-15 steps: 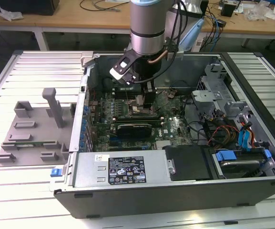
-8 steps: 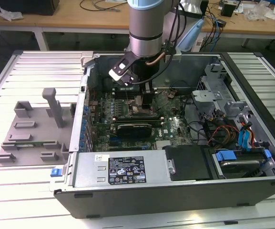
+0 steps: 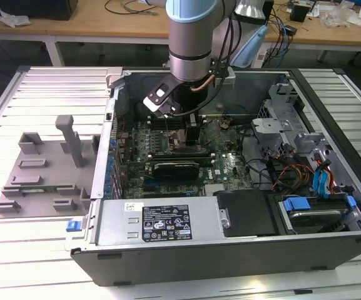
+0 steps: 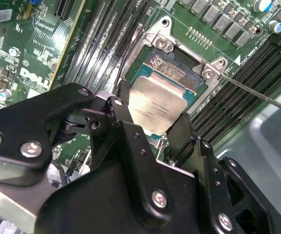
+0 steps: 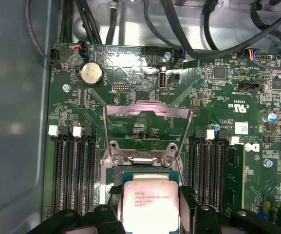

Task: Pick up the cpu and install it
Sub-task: 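Place the cpu into insertion slot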

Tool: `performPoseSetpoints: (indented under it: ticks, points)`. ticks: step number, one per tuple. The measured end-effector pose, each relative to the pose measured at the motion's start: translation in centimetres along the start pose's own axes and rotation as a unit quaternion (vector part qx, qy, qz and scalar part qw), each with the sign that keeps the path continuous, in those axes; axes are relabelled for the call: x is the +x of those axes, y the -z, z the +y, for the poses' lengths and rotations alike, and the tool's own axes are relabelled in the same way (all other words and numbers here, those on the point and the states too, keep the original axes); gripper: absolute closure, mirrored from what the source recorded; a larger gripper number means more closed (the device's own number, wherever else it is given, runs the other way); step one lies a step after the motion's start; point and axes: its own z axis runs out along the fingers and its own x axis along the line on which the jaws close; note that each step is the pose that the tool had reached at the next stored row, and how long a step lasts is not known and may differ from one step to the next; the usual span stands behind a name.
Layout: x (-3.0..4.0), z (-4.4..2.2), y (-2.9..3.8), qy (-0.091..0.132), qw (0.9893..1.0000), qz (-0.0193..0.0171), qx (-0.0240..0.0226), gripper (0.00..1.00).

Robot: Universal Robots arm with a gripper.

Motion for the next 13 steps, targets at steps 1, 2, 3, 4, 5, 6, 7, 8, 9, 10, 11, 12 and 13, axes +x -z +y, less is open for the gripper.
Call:
performPoseSetpoints:
  ticks: [1,2,3,4,5,6,7,8,9,10,11,12,13]
  points:
    - [0.01,-0.02,-0.03,0.000,1.0000,0.0001,-0.0001,0.45]
    - [0.01,-0.14,-0.10,0.000,1.0000,0.0001,-0.0001,0.45]
    - [0.03,-0.31,-0.24,0.000,1.0000,0.0001,-0.0001,0.45]
    - [0.05,-0.33,-0.51,0.000,1.0000,0.0001,-0.0001,0.45]
    - [0.07,-0.34,-0.66,0.000,1.0000,0.0001,-0.0001,0.45]
    - [0.08,-0.35,-0.78,0.000,1.0000,0.0001,-0.0001,0.45]
    - [0.10,-0.36,-0.88,0.000,1.0000,0.0001,-0.0001,0.45]
    - [0.13,-0.37,-1.00,0.000,1.0000,0.0000,-0.0001,0.45]
    - [0.15,-0.37,-1.05,0.000,1.0000,-0.0002,0.0000,0.45]
    - [0.23,-0.37,-1.06,0.000,1.0000,-0.0002,0.0000,0.45]
    - [0.45,-0.36,-1.06,0.000,1.0000,-0.0001,-0.0001,0.45]
    - [0.61,-0.36,-1.12,0.000,1.0000,-0.0003,-0.0001,0.45]
    - [0.72,-0.37,-1.39,0.000,1.0000,-0.0041,0.0001,0.45]
